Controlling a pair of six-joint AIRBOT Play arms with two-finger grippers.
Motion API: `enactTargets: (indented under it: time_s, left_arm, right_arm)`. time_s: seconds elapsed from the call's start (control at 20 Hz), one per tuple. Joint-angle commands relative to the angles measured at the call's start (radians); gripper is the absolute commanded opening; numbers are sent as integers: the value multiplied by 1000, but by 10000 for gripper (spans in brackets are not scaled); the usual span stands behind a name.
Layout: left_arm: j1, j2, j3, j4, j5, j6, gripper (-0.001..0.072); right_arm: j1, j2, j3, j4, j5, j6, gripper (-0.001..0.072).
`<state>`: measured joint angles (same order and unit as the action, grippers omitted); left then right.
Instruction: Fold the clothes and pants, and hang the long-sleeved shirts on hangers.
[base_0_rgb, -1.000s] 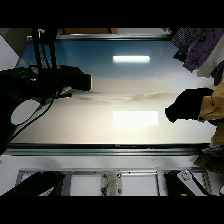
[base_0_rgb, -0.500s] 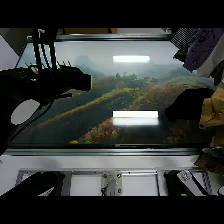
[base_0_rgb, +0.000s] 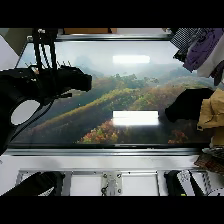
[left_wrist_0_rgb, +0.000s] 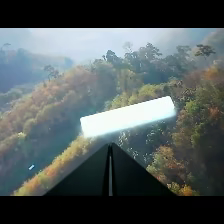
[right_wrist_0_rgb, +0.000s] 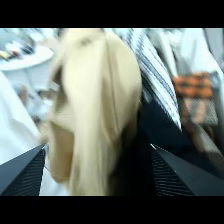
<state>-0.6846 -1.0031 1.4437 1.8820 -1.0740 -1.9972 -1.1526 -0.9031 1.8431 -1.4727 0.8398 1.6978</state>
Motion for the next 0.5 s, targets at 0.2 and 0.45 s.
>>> enactTargets:
  time_s: [0.2,0.45]
  left_arm:
    - [1,-1,0,1,-2,0,15]
    - [1,-2,-2,1,-9,0,15]
  right_arm:
    - [109,21,-1,958,-68,-609,711]
    - [425,-106,-24,1047,429,-804,709]
